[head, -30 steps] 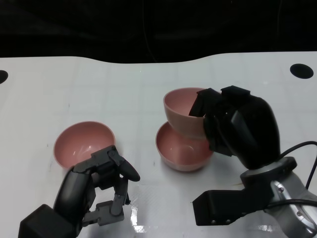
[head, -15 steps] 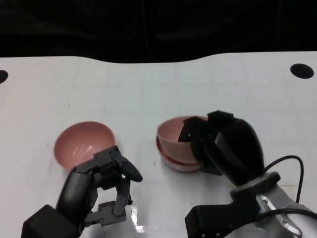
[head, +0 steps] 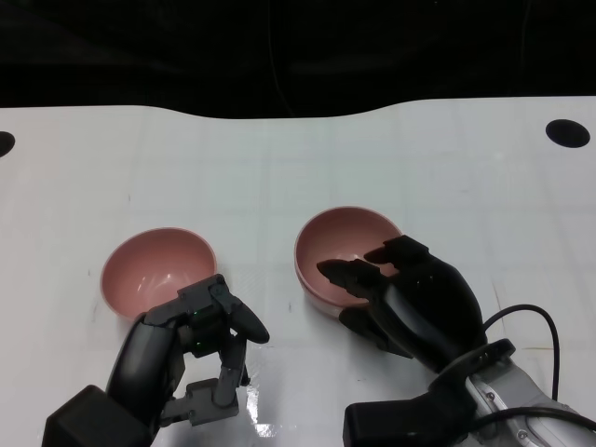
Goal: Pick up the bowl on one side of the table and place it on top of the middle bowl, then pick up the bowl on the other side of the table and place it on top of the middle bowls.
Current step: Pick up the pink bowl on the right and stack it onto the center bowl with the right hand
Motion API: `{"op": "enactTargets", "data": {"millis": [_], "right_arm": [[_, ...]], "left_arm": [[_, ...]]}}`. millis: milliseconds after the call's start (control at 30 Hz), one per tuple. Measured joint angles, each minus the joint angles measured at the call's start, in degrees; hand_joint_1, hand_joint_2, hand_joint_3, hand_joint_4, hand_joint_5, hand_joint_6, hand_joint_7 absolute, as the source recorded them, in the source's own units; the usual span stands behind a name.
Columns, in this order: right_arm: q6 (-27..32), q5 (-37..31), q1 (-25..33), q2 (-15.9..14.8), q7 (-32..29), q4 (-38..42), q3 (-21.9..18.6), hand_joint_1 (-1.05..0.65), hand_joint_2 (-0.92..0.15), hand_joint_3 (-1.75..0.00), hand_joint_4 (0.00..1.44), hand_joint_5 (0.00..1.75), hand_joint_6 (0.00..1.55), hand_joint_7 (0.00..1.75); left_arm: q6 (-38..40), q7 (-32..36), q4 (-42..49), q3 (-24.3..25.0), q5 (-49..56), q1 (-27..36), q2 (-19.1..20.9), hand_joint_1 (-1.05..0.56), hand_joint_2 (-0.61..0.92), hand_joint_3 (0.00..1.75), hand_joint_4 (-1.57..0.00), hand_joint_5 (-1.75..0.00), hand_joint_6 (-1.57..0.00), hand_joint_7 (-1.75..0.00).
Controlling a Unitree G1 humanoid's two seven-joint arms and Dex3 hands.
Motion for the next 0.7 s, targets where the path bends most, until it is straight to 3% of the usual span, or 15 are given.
{"op": "enactTargets", "data": {"millis": [300,500,700], "right_arm": [[0.64,0.06,1.58,-0.64,0.48,-4.75,-0.18,-0.59,-0.92,-0.22,0.0,0.56,0.29,0.0],[0.67,1.26,4.03,-2.34,3.07,-12.82,-1.81,-0.58,-0.92,-0.27,0.0,0.52,0.25,0.0],[-1.52,3.56,6.81,-4.63,3.77,-19.52,-5.08,-0.59,-0.92,-0.29,0.0,0.63,0.29,0.02]], "left_arm": [[0.0,0.0,0.17,0.04,0.06,-0.04,0.03,-0.12,0.45,1.27,-0.81,-1.73,-0.76,-1.35],[-0.01,0.03,0.2,0.05,0.24,-0.1,0.04,-0.13,0.44,1.28,-0.82,-1.73,-0.77,-1.35],[0.0,0.07,0.2,0.03,0.23,-0.13,-0.03,-0.12,0.44,1.3,-0.81,-1.73,-0.76,-1.36]]}}
